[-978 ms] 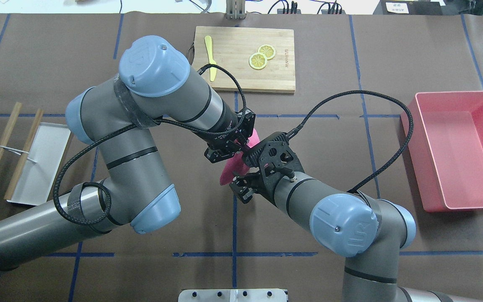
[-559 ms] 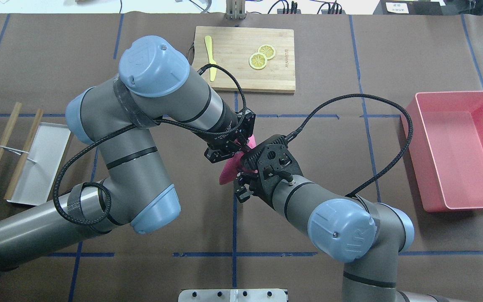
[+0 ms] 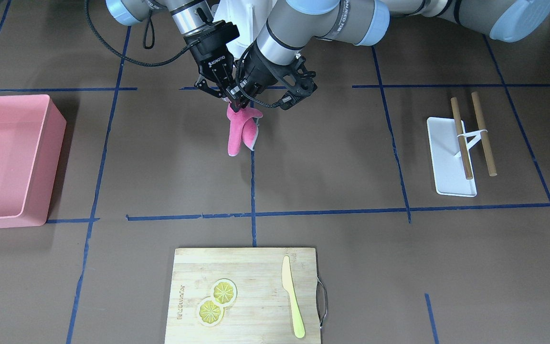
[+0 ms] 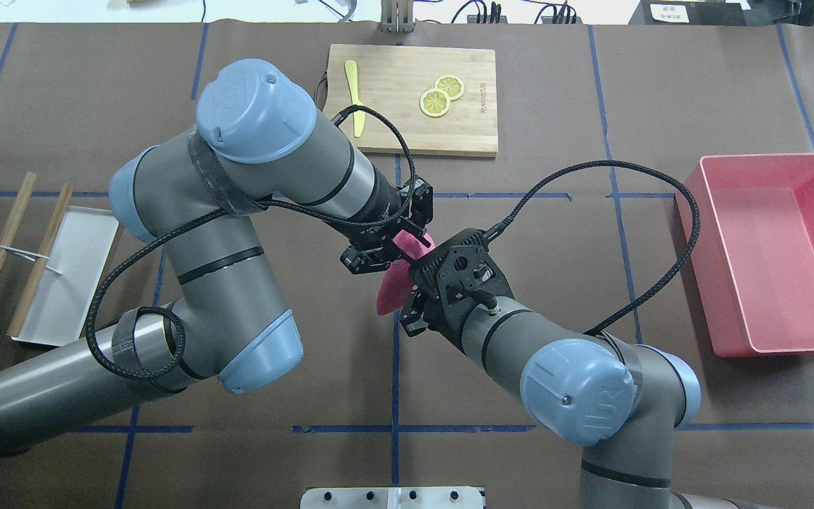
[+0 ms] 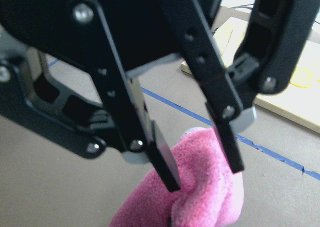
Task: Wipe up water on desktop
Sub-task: 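Open the left gripper and withdraw it while the right gripper lowers the cloth, then wipe the pink cloth across the table surface with the right gripper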
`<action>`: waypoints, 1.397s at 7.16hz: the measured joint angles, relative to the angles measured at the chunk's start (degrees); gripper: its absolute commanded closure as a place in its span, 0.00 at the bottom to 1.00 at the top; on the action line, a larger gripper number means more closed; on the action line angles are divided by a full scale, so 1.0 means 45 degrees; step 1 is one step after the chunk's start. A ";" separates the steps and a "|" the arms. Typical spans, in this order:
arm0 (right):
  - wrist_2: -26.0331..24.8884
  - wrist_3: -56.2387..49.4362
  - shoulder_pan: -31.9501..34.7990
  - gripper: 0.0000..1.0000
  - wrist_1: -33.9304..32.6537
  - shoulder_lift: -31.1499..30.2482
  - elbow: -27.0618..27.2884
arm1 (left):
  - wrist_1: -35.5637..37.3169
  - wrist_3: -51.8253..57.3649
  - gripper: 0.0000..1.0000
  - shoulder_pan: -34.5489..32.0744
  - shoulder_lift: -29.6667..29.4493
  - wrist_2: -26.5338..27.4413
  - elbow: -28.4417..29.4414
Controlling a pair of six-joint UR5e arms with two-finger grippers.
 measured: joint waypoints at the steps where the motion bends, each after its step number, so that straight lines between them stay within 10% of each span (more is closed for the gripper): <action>1: 0.0025 0.0835 0.0005 1.00 -0.0342 -0.0050 0.0087 | -0.0107 0.0266 0.19 -0.0376 0.0135 -0.0010 -0.0202; 5: 0.2175 0.6295 0.0732 1.00 -0.3435 -0.1017 0.1327 | -0.0220 0.2021 0.19 -0.2054 0.1011 -0.0091 -0.0567; 10: 0.7013 0.6796 0.3302 1.00 -0.3596 -0.3886 0.1048 | -0.0140 0.4983 0.19 -0.3159 0.2061 -0.0081 -0.0867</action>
